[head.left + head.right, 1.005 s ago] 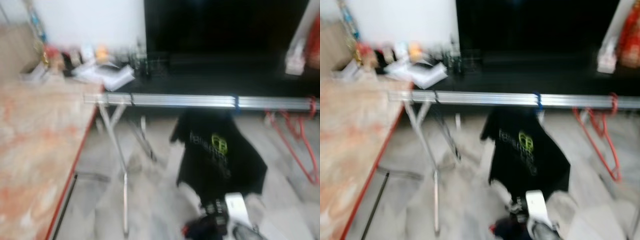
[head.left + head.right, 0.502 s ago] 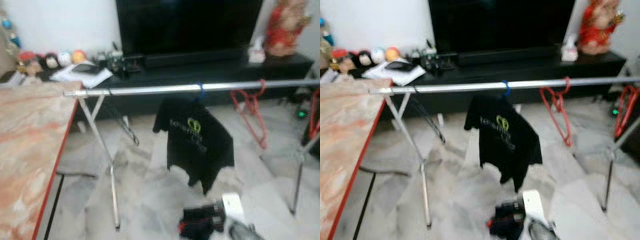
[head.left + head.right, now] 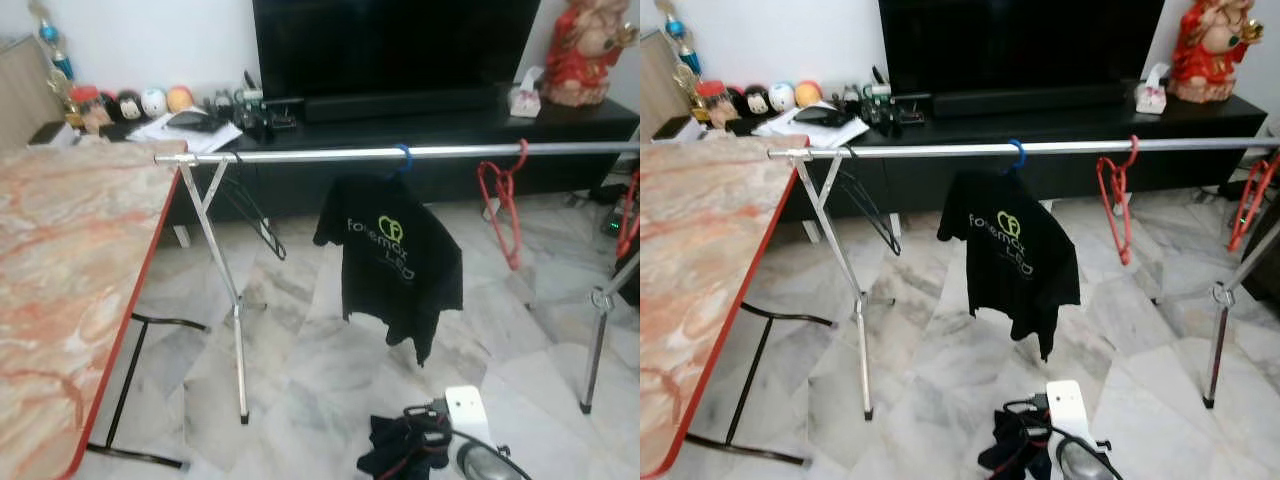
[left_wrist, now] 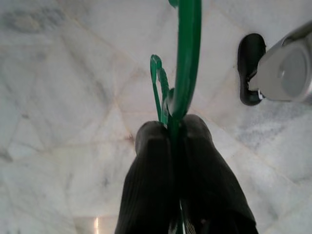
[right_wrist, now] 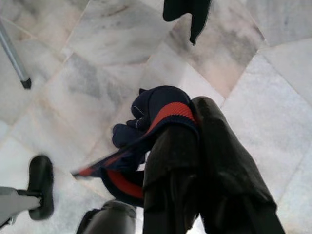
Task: Hang hanger
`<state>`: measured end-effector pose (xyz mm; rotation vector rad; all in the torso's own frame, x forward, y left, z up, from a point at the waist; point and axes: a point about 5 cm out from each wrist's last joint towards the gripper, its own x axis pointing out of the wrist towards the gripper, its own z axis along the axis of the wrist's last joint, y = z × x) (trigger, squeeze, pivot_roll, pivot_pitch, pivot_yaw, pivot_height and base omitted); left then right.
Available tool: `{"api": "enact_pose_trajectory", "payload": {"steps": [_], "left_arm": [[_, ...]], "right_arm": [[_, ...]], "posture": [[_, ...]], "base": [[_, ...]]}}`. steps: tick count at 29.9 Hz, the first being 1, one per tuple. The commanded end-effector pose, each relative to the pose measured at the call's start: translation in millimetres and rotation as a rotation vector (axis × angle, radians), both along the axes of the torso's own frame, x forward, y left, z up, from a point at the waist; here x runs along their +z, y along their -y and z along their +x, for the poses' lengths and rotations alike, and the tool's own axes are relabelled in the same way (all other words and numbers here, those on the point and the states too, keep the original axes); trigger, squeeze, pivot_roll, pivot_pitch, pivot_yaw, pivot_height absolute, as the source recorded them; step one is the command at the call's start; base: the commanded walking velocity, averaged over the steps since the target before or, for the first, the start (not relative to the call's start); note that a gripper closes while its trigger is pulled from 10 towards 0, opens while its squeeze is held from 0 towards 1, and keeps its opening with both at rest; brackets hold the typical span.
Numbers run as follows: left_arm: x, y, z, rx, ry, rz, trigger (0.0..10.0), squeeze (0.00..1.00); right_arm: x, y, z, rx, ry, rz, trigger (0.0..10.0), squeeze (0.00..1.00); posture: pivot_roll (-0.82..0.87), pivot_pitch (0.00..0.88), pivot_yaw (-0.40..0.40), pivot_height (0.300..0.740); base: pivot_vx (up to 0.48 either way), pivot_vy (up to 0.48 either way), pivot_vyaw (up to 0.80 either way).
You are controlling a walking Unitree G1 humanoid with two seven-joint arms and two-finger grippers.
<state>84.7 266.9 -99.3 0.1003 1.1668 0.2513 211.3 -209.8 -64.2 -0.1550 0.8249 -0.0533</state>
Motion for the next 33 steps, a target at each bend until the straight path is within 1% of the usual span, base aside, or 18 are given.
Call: {"api": "enact_pose_trajectory", "payload": {"steps": [1, 14, 33], "left_arm": [[-1.6, -2.0, -9.7, 0.011, -0.030, 0.000, 10.0, 0.00], [-1.5, -2.2, -9.3, 0.027, -0.029, 0.000, 10.0, 0.00], [-1.6, -1.5, -8.2, 0.040, -0.026, -0.004, 10.0, 0.00]], "right_arm": [[2.3, -1.1, 3.8, -0.003, 0.020, 0.007, 10.0, 0.00], [3.1, -1.2, 5.0, -0.015, 0.029, 0.020, 10.0, 0.00], [4.0, -0.4, 6.4, -0.007, 0.029, 0.013, 10.0, 0.00]], "posture": [[-0.05, 0.000, 0.021, 0.740], [-0.04, 0.000, 0.017, 0.740], [-0.04, 0.000, 0.010, 0.740]], "base": [[-0.289, 0.000, 0.00], [-0.291, 0.000, 0.00], [-0.294, 0.000, 0.00]]}}
